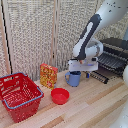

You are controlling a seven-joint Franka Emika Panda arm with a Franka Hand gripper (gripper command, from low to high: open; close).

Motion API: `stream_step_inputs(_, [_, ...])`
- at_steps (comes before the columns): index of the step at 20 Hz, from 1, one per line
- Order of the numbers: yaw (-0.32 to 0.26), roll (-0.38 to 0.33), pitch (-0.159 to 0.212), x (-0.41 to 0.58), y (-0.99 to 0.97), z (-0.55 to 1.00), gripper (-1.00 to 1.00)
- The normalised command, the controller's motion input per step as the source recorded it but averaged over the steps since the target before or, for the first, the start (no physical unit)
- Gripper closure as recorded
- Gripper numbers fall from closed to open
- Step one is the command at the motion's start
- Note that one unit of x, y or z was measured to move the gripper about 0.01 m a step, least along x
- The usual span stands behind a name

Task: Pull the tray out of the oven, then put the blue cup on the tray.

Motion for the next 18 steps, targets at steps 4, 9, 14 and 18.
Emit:
stream_step_inputs(4, [-0.027, 0.000, -0.021, 0.003, 0.00, 0.00, 1.00])
stream_step_inputs(9, [-0.145, 0.000, -0.034, 0.081, 0.05, 0.11, 1.00])
stream_step_inputs(14, [-0.177, 0.000, -0.007, 0.154, 0.01, 0.27, 1.00])
stream_step_inputs(18, [-0.213, -0.001, 0.000, 0.312, -0.01, 0.66, 1.00])
